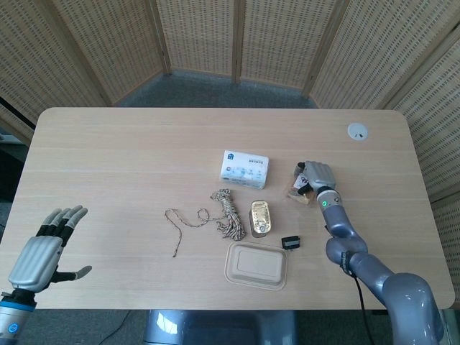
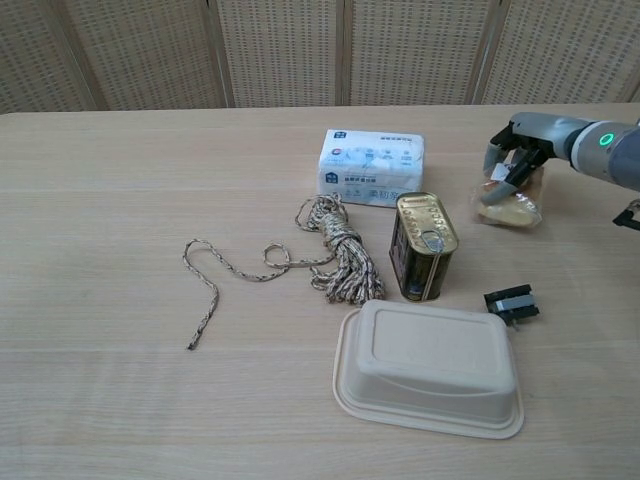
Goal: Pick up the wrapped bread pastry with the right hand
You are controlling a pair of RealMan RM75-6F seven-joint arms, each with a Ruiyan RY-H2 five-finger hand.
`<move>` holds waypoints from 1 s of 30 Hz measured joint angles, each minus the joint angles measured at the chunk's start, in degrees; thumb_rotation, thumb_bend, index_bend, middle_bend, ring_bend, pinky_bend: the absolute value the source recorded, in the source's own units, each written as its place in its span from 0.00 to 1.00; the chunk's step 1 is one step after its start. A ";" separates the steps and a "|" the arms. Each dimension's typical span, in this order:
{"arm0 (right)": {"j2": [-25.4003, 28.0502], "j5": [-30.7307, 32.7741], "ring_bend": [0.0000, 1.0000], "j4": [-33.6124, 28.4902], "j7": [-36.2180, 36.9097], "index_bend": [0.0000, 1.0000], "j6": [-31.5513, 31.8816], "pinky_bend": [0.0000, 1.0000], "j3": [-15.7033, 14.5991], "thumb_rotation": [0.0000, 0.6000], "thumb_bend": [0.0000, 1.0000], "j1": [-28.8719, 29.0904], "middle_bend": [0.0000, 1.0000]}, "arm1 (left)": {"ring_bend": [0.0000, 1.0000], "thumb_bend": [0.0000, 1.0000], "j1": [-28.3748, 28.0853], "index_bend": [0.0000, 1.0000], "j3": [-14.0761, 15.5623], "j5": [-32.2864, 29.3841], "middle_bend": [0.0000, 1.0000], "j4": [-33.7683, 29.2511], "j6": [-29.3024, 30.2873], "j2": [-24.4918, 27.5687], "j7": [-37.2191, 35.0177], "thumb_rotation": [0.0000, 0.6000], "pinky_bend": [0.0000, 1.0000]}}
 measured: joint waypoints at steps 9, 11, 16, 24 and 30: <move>8.74 -1.66 0.75 -15.46 0.49 0.67 8.77 0.72 1.54 1.00 0.17 -3.86 0.76 | 0.00 0.14 -0.54 0.00 0.01 1.05 0.00 0.30 -0.68 -1.05 -0.12 1.00 0.00; 11.27 -1.71 0.75 -20.25 0.40 0.67 10.82 0.72 2.21 1.00 0.17 -4.85 0.76 | 0.00 0.14 -0.54 0.00 0.09 1.36 0.00 0.18 -0.66 -1.17 0.02 1.00 0.00; 19.43 -1.89 0.76 -35.01 -0.17 0.67 16.77 0.72 4.36 1.00 0.16 -7.89 0.76 | 0.00 0.14 -0.34 0.00 0.41 1.99 0.00 -0.04 -0.40 -1.36 0.10 1.00 0.00; 30.36 -2.64 0.76 -53.81 -3.46 0.67 26.13 0.72 7.56 1.00 0.16 -11.84 0.76 | 0.00 0.14 -0.44 0.00 0.41 2.45 0.00 0.80 -0.46 -1.71 -1.26 1.00 0.00; 33.96 -2.01 0.76 -60.29 -7.87 0.67 29.40 0.72 8.80 1.00 0.16 -12.52 0.76 | 0.00 0.14 -0.44 0.00 0.40 2.98 0.00 2.10 -0.19 -1.69 -3.20 1.00 0.00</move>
